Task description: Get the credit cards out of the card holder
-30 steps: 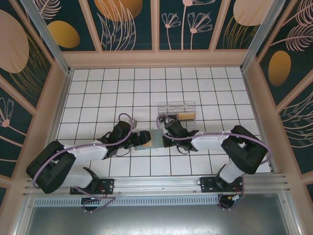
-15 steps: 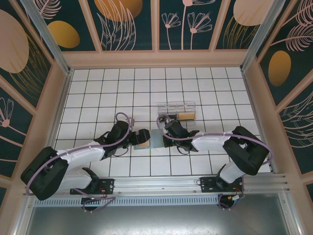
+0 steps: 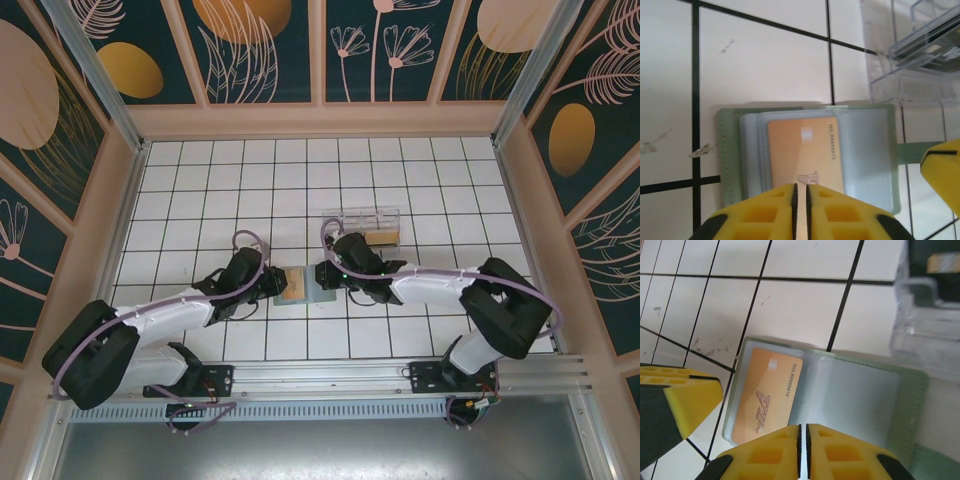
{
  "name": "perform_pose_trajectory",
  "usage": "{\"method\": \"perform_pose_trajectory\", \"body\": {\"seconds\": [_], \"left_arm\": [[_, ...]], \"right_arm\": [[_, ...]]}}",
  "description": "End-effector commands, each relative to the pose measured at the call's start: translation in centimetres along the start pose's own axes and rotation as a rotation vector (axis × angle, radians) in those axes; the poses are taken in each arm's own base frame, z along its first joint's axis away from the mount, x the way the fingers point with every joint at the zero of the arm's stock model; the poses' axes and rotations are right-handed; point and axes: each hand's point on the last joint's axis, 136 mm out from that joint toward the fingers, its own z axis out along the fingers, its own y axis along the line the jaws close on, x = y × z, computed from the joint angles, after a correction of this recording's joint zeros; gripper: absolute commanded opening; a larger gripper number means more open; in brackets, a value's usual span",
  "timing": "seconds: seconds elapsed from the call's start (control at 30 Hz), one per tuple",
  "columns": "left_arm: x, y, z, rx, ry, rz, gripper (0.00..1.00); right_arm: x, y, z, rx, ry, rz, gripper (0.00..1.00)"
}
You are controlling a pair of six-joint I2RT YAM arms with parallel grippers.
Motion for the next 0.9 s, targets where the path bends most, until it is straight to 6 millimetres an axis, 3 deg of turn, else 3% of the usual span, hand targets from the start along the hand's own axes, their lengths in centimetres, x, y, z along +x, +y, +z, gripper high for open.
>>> {"method": "perform_pose_trajectory", "body": {"seconds": [0.0,0.13,0.4,0.87], "left_arm": [[-0.6,0.2,0.5,-0.017,-0.015,0.0,0.11],[-0.2,1.2,0.8,-0.053,-0.002,-0.005,0.1],[0.4,2.2,0.6,-0.084,0.0,-0.009,0.1],[1.9,3.1,1.5,-0.099,0.058,-0.026,0.08]], "right_arm": [[-0.5,2.9,1.0,-0.137,0.017,0.063,0.14],[0.1,3.6,2.0,-0.188,0.061,0.105,0.2],[0.9,3.3,3.5,-0.191,0.107,0.141,0.21],[1.4,1.2,4.0,-0.105,0.118,0.183,0.2]]}}
